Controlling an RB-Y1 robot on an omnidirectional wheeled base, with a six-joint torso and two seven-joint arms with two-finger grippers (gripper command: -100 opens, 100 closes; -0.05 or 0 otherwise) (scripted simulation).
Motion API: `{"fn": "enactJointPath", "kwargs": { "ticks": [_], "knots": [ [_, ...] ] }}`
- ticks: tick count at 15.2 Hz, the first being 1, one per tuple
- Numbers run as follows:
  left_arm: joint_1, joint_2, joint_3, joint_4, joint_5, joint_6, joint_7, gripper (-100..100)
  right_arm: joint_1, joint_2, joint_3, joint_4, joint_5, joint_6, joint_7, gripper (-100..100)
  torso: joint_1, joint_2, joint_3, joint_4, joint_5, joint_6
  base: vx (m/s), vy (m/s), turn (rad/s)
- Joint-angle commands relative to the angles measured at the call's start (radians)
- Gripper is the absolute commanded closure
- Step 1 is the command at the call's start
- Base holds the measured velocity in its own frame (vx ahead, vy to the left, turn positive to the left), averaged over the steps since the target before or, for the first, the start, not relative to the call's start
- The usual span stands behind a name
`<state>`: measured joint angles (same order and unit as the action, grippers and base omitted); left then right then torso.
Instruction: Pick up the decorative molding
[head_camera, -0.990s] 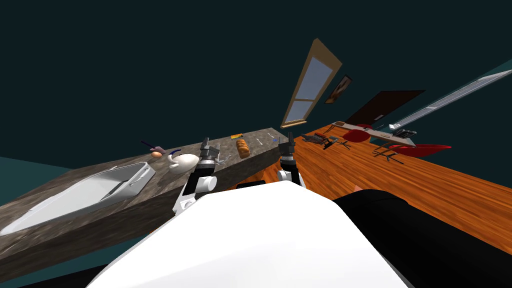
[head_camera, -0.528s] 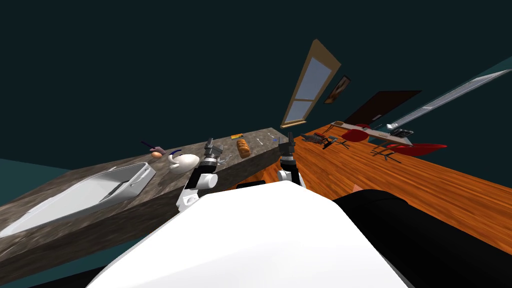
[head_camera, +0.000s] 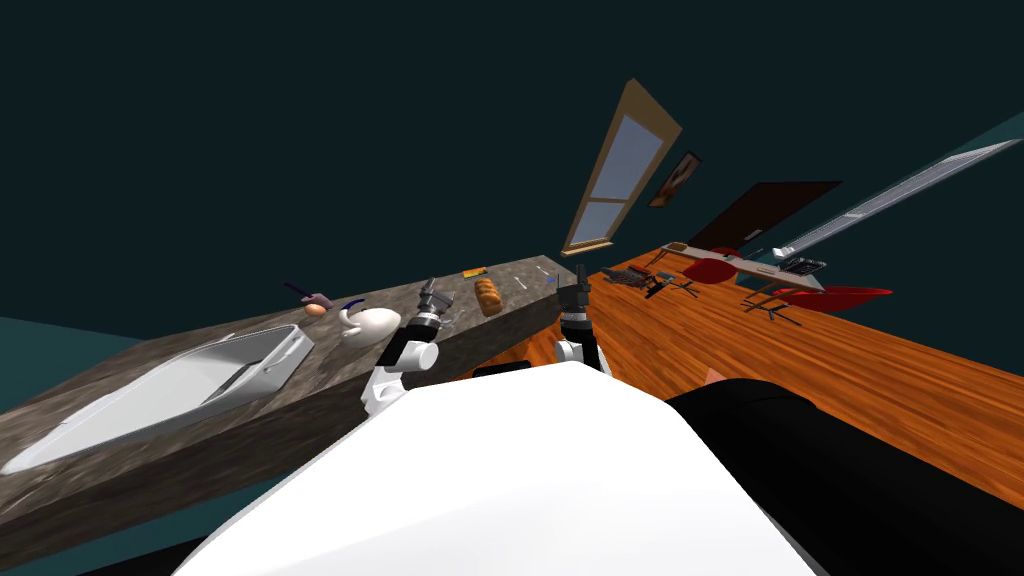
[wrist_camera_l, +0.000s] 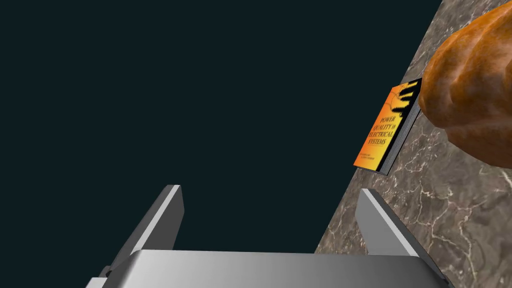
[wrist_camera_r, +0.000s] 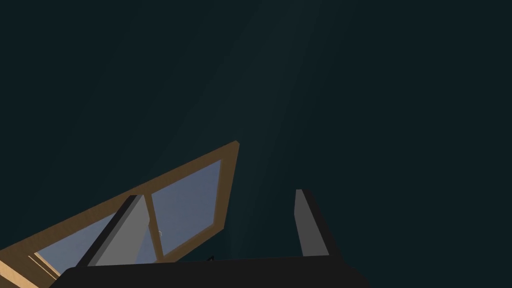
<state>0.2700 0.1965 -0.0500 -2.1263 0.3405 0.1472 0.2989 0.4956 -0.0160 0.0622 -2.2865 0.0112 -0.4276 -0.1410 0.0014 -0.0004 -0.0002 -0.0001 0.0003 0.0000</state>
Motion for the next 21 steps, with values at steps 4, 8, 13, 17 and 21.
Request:
{"fn": "enactJointPath", "kwargs": {
  "ticks": [4,8,13,17,21],
  "knots": [
    [-0.041,0.002,-0.002,0.020,0.035,0.102,0.053,-100,0.000,0.000,0.000,0.000,0.000,0.000,0.000,0,0.000,0.000,0.000,0.000,0.000,0.000,-0.002,0.017,0.008],
    [-0.064,0.005,-0.003,0.033,0.053,0.175,0.082,-100,0.000,0.000,0.000,0.000,0.000,0.000,0.000,0,0.000,0.000,0.000,0.000,0.000,0.000,-0.002,0.014,0.012],
    [-0.109,0.012,-0.006,0.061,0.085,0.280,0.142,-100,0.000,0.000,0.000,0.000,0.000,0.000,0.000,0,-0.001,0.000,0.000,0.000,0.000,0.000,-0.002,0.012,0.025],
    [-0.132,0.018,-0.007,0.076,0.099,0.345,0.172,-100,0.000,0.000,0.000,0.000,0.000,0.000,0.000,0,-0.001,0.000,0.000,0.000,0.000,0.000,-0.002,0.008,0.023],
    [-0.175,0.032,-0.009,0.106,0.124,0.429,0.231,-100,0.000,0.000,0.000,0.000,0.000,0.000,0.000,0,-0.001,0.000,0.000,0.000,0.000,0.000,-0.002,0.008,0.031]
  ]
}}
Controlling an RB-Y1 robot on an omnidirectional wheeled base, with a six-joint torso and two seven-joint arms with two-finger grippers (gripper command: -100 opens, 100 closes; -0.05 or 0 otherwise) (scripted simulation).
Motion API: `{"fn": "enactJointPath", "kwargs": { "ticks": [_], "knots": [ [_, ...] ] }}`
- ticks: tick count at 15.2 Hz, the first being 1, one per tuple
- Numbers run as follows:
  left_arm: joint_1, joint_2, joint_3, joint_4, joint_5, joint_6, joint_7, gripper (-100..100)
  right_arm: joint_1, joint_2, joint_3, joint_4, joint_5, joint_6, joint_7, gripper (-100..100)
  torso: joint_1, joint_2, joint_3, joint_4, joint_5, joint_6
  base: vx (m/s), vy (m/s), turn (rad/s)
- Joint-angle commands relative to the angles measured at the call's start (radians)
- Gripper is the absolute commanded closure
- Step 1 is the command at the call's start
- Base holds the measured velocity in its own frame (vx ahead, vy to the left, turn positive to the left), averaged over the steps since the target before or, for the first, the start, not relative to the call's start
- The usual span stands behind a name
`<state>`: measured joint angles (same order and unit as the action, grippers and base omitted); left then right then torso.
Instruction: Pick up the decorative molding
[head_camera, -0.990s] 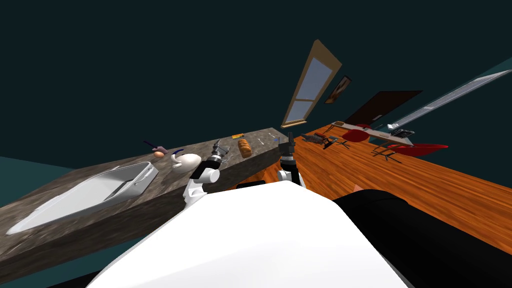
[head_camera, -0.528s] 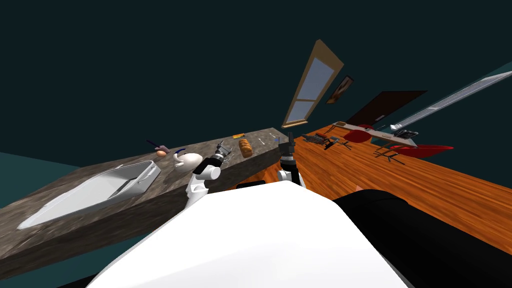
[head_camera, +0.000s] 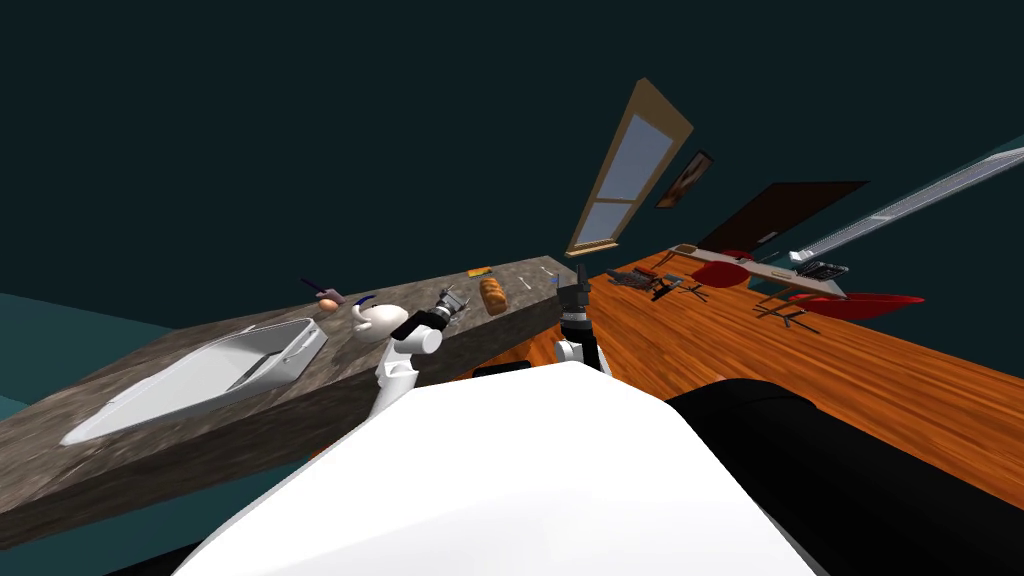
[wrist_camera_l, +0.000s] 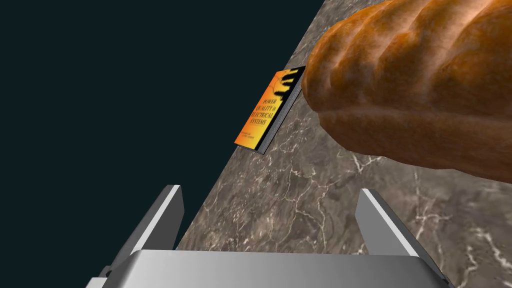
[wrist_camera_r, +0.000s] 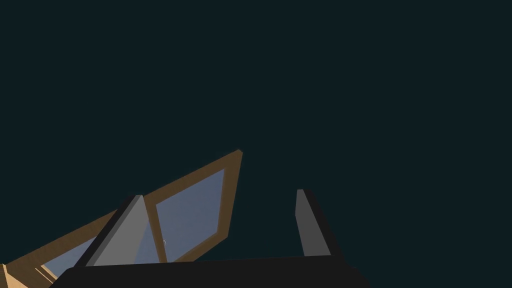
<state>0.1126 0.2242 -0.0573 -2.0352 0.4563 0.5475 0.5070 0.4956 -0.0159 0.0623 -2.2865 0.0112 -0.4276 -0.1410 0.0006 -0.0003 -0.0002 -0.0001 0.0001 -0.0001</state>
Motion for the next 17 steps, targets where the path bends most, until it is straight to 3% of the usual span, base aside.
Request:
{"fn": "enactJointPath", "kwargs": {
  "ticks": [1,2,3,5,8,10,11,13,14,17],
  "knots": [
    [-0.017,0.005,-0.001,0.015,0.008,0.050,0.023,-100,0.000,0.000,0.000,0.000,0.000,0.000,0.000,0,0.000,0.000,0.000,0.000,0.000,0.000,-0.002,0.007,0.044],
    [-0.017,0.005,-0.001,0.015,0.008,0.053,0.023,-100,0.000,0.000,0.000,0.000,0.000,0.000,0.000,0,0.000,0.000,0.000,0.000,0.000,0.000,-0.002,0.004,0.018],
    [-0.038,0.013,-0.002,0.031,0.018,0.087,0.052,-100,0.000,0.000,0.000,0.000,0.000,0.000,0.000,0,0.000,0.000,0.000,0.000,0.000,0.000,-0.002,0.006,0.052],
    [-0.038,0.013,-0.002,0.031,0.018,0.104,0.052,-100,0.000,0.000,0.000,0.000,0.000,0.000,0.000,0,0.000,0.000,0.000,0.000,0.000,0.000,-0.002,0.004,0.032],
    [-0.075,0.031,-0.003,0.063,0.035,0.180,0.106,-100,0.000,0.000,0.000,0.000,0.000,0.000,0.000,0,0.000,0.000,0.000,0.000,0.000,0.000,-0.003,0.005,0.061],
    [-0.075,0.031,-0.003,0.063,0.035,0.201,0.106,-100,0.000,0.000,0.000,0.000,0.000,0.000,0.000,0,0.000,0.000,0.000,0.000,0.000,0.000,-0.001,0.001,0.031],
    [-0.092,0.041,-0.003,0.078,0.041,0.237,0.132,-100,0.000,0.000,0.000,0.000,0.000,0.000,0.000,0,0.000,0.000,0.000,0.000,0.000,0.000,-0.003,0.002,0.036],
    [-0.092,0.041,-0.003,0.078,0.041,0.246,0.132,-100,0.000,0.000,0.000,0.000,0.000,0.000,0.000,0,0.000,0.000,0.000,0.000,0.000,0.000,-0.002,0.001,0.038],
    [-0.108,0.051,-0.004,0.094,0.046,0.282,0.156,-100,0.000,0.000,0.000,0.000,0.000,0.000,0.000,0,0.000,0.000,0.000,0.000,0.000,0.000,-0.002,0.001,0.052],
    [-0.122,0.061,-0.004,0.109,0.051,0.329,0.179,-100,0.000,0.000,0.000,0.000,0.000,0.000,0.000,0,0.000,0.000,0.000,0.000,0.000,0.000,-0.002,0.000,0.059]
  ]
}}
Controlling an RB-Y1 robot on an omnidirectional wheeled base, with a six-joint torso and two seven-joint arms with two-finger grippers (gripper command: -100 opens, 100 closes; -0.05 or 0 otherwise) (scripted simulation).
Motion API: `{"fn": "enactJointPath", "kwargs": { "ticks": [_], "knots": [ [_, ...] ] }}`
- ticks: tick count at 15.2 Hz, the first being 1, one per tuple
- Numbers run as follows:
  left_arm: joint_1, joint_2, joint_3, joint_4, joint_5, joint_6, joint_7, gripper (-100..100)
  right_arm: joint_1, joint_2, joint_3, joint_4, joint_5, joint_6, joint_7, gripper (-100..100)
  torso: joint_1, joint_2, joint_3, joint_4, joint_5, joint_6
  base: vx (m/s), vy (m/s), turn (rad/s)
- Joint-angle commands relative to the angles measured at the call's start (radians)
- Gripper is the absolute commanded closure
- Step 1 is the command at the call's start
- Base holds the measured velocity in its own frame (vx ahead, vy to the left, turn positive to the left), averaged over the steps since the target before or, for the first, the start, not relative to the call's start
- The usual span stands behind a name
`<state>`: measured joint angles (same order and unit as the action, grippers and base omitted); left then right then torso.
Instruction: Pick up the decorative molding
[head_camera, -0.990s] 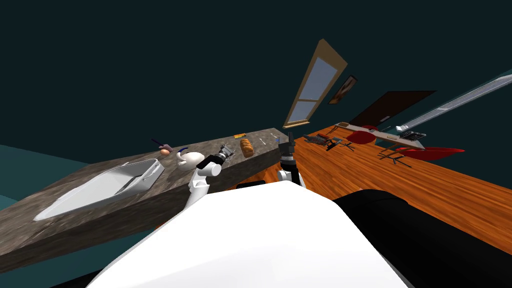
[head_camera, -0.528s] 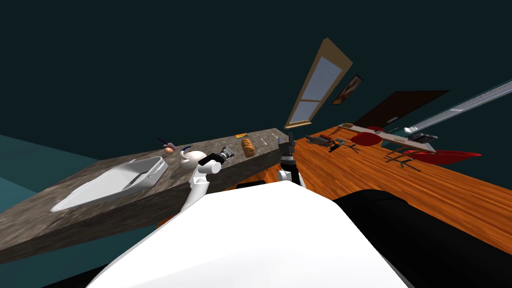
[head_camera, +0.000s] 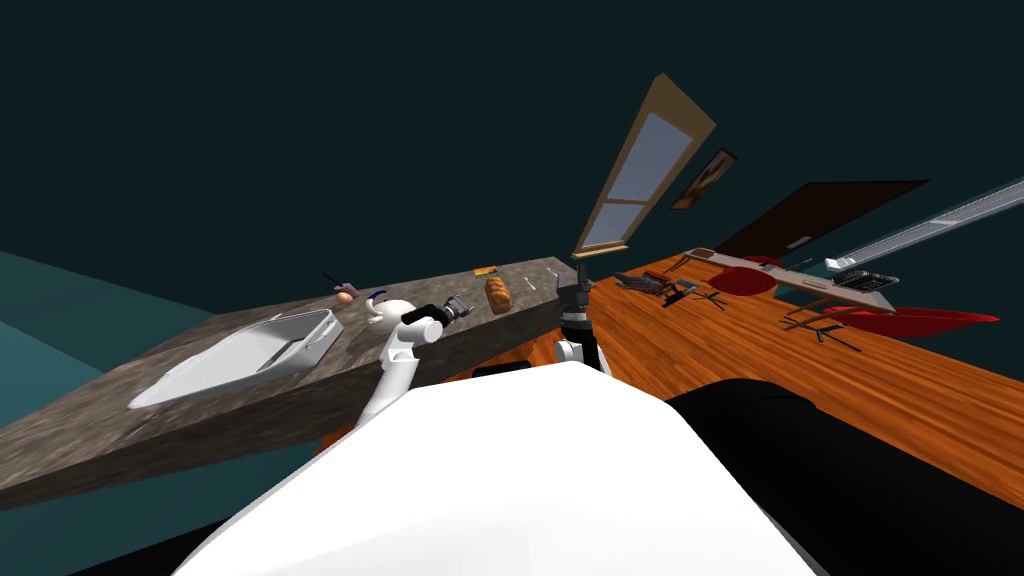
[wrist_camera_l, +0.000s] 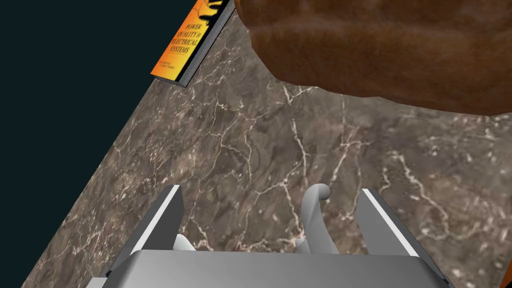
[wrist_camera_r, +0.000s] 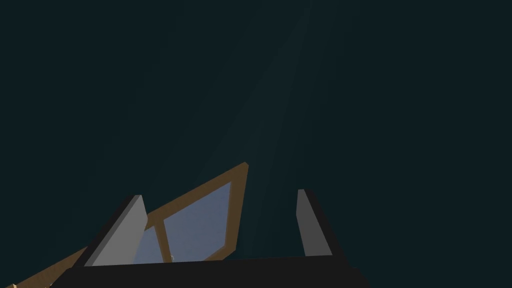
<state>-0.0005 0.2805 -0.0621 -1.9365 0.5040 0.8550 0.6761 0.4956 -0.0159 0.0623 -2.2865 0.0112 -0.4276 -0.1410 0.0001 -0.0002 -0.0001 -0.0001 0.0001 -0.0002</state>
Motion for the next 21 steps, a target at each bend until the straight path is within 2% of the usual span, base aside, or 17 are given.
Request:
{"fn": "enactJointPath", "kwargs": {
  "ticks": [1,2,5,6,9,11,13,14,16,17,18,21],
  "knots": [
    [-0.022,0.014,0.000,0.025,0.006,0.050,0.031,-100,0.000,0.000,0.000,0.000,0.000,0.000,0.000,0,0.000,0.000,0.000,0.000,0.000,0.000,-0.004,-0.001,0.074],
    [-0.022,0.014,0.000,0.025,0.006,0.058,0.031,-100,0.000,0.000,0.000,0.000,0.000,0.000,0.000,0,0.000,0.000,0.000,0.000,0.000,0.000,-0.003,-0.002,0.055],
    [-0.042,0.031,-0.002,0.053,0.010,0.122,0.069,-100,0.000,0.000,0.000,0.000,0.000,0.000,0.000,0,0.000,0.000,0.000,0.000,0.000,0.000,-0.003,-0.002,0.061],
    [-0.042,0.031,-0.002,0.053,0.010,0.123,0.069,-100,0.000,0.000,0.000,0.000,0.000,0.000,0.000,0,0.000,0.000,0.000,0.000,0.000,0.000,-0.002,-0.004,0.051],
    [-0.057,0.051,-0.005,0.090,0.010,0.194,0.108,-100,0.000,0.000,0.000,0.000,0.000,0.000,0.000,0,0.000,0.000,0.000,0.000,0.000,0.000,-0.003,-0.004,0.069],
    [-0.055,0.059,-0.009,0.110,0.008,0.221,0.122,-100,0.000,0.000,0.000,0.000,0.000,0.000,0.000,0,0.000,0.000,0.000,0.000,0.000,0.000,-0.003,-0.006,0.069],
    [-0.057,0.056,-0.010,0.111,0.006,0.213,0.119,-100,0.000,0.000,0.000,0.000,0.000,0.000,0.000,0,0.000,0.000,0.000,0.000,0.000,0.000,-0.002,-0.005,0.020],
    [-0.058,0.045,-0.009,0.146,0.001,0.192,0.106,-100,0.000,0.000,0.000,0.000,0.000,0.000,0.000,0,0.000,0.000,0.000,0.000,0.000,0.000,0.018,-0.011,-0.026],
    [-0.060,0.035,-0.009,0.172,-0.003,0.172,0.094,-100,0.000,0.000,0.000,0.000,0.000,0.000,0.000,0,-0.001,-0.002,-0.001,0.000,0.000,0.000,0.044,-0.014,-0.041],
    [-0.060,0.042,-0.009,0.158,0.001,0.186,0.102,-100,0.000,0.000,0.000,0.000,0.000,0.000,0.000,0,-0.001,-0.003,-0.002,-0.001,0.000,0.000,0.029,-0.009,-0.013],
    [-0.061,0.040,-0.009,0.161,0.000,0.182,0.100,100,0.000,0.000,0.000,0.000,0.000,0.000,0.000,0,-0.001,-0.003,-0.001,-0.001,0.000,0.000,0.010,-0.003,0.000],
    [-0.060,0.038,-0.012,0.161,0.001,0.184,0.100,100,0.000,0.000,0.000,0.000,0.000,0.000,0.000,0,0.001,-0.002,-0.001,0.000,-0.001,-0.001,-0.001,-0.002,-0.002]
  ]
}}
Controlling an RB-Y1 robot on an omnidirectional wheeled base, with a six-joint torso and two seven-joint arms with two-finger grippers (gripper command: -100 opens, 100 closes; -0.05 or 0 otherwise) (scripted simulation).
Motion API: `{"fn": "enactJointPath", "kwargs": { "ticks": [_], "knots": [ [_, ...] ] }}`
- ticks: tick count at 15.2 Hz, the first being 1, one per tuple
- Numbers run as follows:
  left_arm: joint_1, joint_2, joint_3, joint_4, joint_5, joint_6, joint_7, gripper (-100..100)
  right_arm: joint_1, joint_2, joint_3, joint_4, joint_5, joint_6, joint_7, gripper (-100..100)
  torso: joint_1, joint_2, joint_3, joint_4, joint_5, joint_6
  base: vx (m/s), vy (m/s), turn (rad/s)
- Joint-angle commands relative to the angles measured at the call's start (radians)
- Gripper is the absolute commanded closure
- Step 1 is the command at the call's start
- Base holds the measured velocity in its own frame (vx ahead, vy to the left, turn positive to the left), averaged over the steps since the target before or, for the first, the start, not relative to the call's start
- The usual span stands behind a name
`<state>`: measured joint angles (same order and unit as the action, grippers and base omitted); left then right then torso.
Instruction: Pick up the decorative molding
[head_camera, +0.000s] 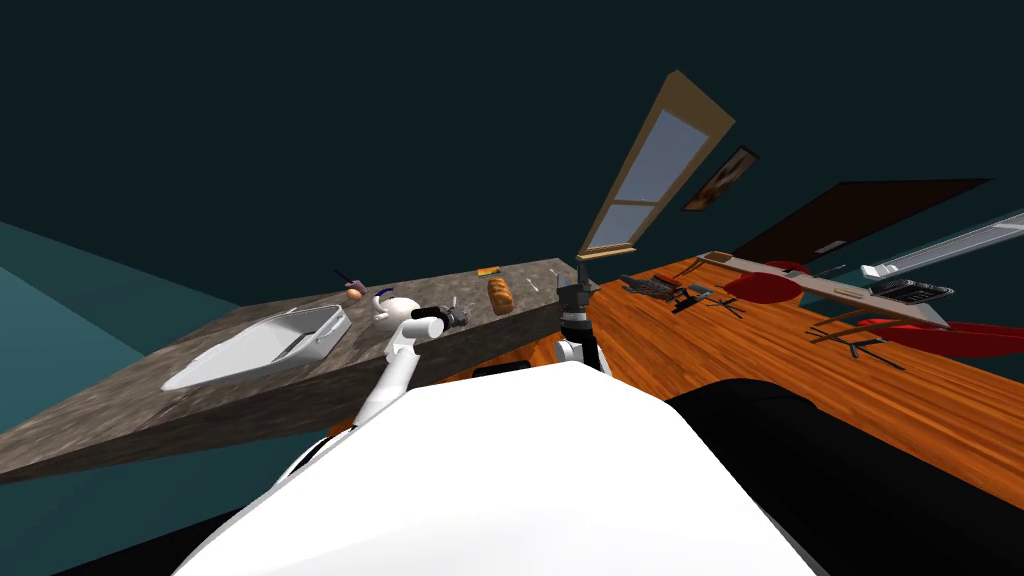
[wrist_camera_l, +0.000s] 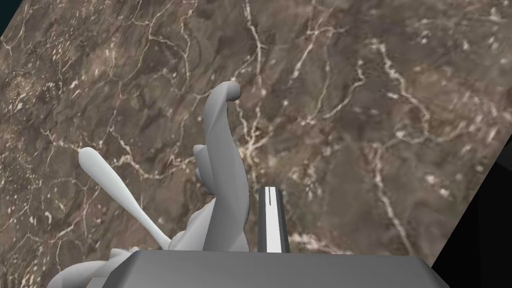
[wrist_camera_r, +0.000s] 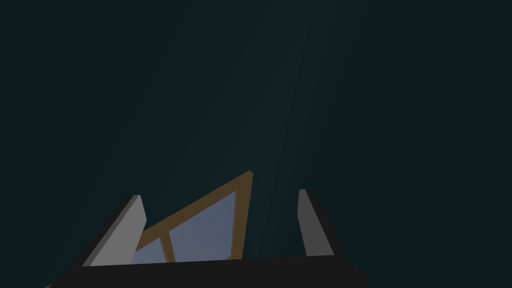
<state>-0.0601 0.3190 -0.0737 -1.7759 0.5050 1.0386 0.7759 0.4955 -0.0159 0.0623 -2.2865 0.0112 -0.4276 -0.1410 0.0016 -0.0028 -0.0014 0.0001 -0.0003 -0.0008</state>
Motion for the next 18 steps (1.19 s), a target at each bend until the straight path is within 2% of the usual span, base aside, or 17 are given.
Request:
{"fn": "enactJointPath", "kwargs": {
  "ticks": [1,3,4,5,8,9,11,16,17,18],
  "knots": [
    [0.000,0.000,0.000,0.000,0.000,0.000,0.000,100,0.000,0.000,0.000,0.000,0.000,0.000,0.000,0,0.000,0.000,0.000,0.000,0.000,0.000,0.000,0.000,0.000],
    [0.003,0.016,0.002,-0.042,0.005,0.029,0.018,100,0.000,0.000,0.000,0.000,0.000,0.000,0.000,0,0.001,0.000,0.000,0.000,0.000,0.000,-0.023,0.014,0.053],
    [0.004,0.009,0.001,-0.024,0.002,0.013,0.008,100,0.000,0.000,0.000,0.000,0.000,0.000,0.000,0,0.002,0.001,0.001,0.000,0.000,0.000,-0.023,0.013,0.019],
    [-0.027,0.023,0.029,-0.053,-0.002,-0.016,0.031,-100,0.000,0.000,0.000,0.000,0.000,0.000,0.000,0,0.002,0.001,0.001,0.000,0.000,0.000,-0.048,-0.036,0.001],
    [-0.027,0.023,0.029,-0.053,-0.002,-0.016,0.031,-100,0.000,0.000,0.000,0.000,0.000,0.000,0.000,0,-0.003,0.003,0.002,0.001,-0.001,0.000,-0.050,-0.050,0.003],
    [-0.043,0.039,0.054,-0.063,-0.010,-0.044,0.053,-100,0.000,0.000,0.000,0.000,0.000,0.000,0.000,0,-0.002,0.002,0.001,0.001,-0.001,0.000,-0.047,-0.067,0.002],
    [-0.057,0.056,0.079,-0.070,-0.020,-0.071,0.077,-100,0.000,0.000,0.000,0.000,0.000,0.000,0.000,0,-0.005,0.004,0.002,0.001,-0.001,0.000,-0.098,-0.111,0.010],
    [-0.098,0.083,0.127,-0.083,-0.039,-0.122,0.135,-100,0.000,0.000,0.000,0.000,0.000,0.000,0.000,0,-0.008,0.008,0.005,0.002,-0.002,0.000,-0.106,-0.118,0.023],
    [-0.106,0.070,0.109,-0.070,-0.024,-0.079,0.127,-100,0.000,0.000,0.000,0.000,0.000,0.000,0.000,0,-0.007,0.006,0.004,0.002,-0.002,0.000,0.022,-0.011,0.037],
    [-0.103,0.067,0.103,-0.066,-0.020,-0.068,0.121,-100,0.000,0.000,0.000,0.000,0.000,0.000,0.000,0,-0.003,0.002,0.002,0.001,-0.001,0.000,0.117,0.076,-0.007]
  ]
}}
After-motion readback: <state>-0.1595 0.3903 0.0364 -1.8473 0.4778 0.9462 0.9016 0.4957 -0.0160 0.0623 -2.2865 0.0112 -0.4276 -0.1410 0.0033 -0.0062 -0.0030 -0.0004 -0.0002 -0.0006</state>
